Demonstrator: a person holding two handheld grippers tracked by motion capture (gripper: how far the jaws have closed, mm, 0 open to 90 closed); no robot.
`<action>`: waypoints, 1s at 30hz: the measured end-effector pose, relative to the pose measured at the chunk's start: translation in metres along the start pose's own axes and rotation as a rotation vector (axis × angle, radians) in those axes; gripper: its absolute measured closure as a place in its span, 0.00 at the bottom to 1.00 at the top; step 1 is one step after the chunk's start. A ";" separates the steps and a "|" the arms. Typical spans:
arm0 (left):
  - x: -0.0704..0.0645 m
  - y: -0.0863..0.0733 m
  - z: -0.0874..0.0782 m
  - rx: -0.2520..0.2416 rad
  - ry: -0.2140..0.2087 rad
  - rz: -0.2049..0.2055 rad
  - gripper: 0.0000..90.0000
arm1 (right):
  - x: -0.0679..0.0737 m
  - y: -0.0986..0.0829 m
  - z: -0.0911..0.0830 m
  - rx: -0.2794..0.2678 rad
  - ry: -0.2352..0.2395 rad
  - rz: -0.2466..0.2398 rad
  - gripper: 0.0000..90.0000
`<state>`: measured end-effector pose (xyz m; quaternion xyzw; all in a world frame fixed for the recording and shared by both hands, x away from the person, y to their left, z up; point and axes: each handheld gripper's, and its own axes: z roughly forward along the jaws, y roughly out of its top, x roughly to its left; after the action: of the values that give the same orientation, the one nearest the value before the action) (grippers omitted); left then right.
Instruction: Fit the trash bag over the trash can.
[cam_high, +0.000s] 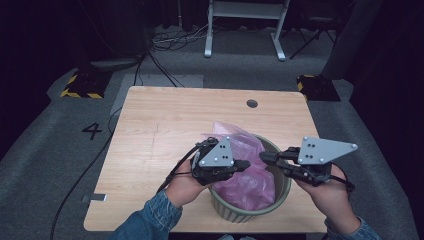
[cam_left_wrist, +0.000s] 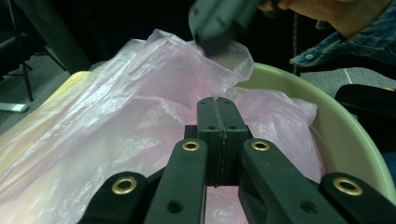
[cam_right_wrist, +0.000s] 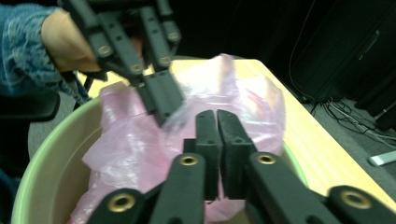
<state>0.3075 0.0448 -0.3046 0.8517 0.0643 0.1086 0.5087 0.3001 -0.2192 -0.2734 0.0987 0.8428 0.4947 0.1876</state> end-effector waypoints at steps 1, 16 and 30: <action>0.000 0.000 -0.001 -0.005 0.002 -0.001 1.00 | -0.002 0.000 -0.002 -0.005 -0.007 0.008 1.00; -0.003 -0.015 -0.040 -0.056 0.033 -0.015 1.00 | -0.033 -0.015 -0.061 -0.001 -0.203 0.095 1.00; 0.009 -0.056 -0.089 -0.104 0.062 -0.112 1.00 | -0.042 -0.036 -0.102 0.040 -0.297 0.164 1.00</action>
<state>0.2939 0.1492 -0.3121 0.8154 0.1217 0.1095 0.5552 0.2971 -0.3332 -0.2506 0.2429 0.8047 0.4712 0.2672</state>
